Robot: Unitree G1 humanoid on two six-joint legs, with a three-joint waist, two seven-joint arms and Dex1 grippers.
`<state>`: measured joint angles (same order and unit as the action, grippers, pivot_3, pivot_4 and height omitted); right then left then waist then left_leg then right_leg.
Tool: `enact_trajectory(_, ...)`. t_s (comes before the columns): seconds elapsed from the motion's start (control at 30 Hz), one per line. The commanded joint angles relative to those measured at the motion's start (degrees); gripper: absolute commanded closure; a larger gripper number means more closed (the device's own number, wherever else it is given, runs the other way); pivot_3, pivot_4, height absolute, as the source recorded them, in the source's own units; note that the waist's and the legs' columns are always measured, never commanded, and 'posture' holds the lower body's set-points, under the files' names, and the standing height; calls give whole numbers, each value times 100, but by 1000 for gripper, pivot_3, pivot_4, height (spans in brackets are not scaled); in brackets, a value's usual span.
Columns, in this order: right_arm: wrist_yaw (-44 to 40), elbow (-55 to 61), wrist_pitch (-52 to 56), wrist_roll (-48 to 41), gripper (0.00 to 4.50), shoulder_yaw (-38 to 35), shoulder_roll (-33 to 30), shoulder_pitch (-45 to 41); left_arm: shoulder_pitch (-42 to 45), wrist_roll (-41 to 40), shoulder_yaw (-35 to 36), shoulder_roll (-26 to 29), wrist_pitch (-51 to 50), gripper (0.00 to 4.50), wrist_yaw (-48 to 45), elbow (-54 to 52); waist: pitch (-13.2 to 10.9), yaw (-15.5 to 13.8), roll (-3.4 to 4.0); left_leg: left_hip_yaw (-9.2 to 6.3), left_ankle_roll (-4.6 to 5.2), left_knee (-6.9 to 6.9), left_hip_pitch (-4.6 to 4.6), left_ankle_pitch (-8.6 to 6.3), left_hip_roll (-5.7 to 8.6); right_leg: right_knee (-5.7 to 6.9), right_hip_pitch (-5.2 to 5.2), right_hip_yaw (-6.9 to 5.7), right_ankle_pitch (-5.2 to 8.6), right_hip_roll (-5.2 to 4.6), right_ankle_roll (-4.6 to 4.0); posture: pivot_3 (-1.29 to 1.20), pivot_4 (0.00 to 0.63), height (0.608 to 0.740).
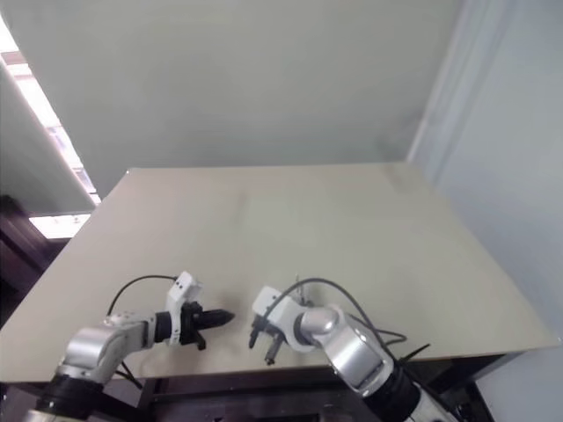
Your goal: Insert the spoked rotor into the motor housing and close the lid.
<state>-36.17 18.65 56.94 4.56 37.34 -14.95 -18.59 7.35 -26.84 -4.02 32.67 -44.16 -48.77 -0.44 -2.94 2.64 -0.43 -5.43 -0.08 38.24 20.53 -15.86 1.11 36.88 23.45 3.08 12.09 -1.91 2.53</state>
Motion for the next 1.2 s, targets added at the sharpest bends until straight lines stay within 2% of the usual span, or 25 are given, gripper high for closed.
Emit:
enact_trajectory(0.03,150,235,-23,-50,4486,-64,89,-146,34,-10,100,20,79,4500,-26,-106,0,1,0,0,0,0,0,0,0,0,-1,1,0,0,0,0,0,740)
enact_trajectory(0.33,95,291,190,-264,4486,32,46,-232,31,-4,75,30,60,4500,-25,-151,0,15,0,0,0,0,0,0,0,0,0,0,0,0,0,0,0,740)
enact_trajectory(0.43,34,323,220,-332,3851,75,-45,-300,36,5,56,16,61,4500,-18,-154,0,14,0,-1,0,0,-1,0,0,0,0,0,0,0,0,0,0,740)
enact_trajectory(0.77,-27,663,345,-555,359,-81,-187,-509,84,32,14,7,87,4500,-62,-86,0,15,0,-1,0,0,-2,0,-1,0,-1,-1,0,0,0,0,0,740)
enact_trajectory(0.9,-229,1015,168,-967,359,-485,-138,-597,94,40,18,19,93,4500,-92,-45,0,15,0,-3,0,0,-1,0,-1,0,-1,-2,0,0,0,0,0,740)
enact_trajectory(1.07,8,1339,162,-1390,359,-1529,118,-761,54,29,51,47,107,4500,-139,-46,0,13,0,-3,0,0,-1,0,-1,0,0,-2,0,1,1,0,0,740)
enact_trajectory(1.2,338,1289,-69,-1230,359,-2252,-246,-982,-14,63,58,99,173,4500,-176,-40,0,6,1,-2,0,1,0,0,1,-2,-2,-2,0,-2,1,0,0,740)
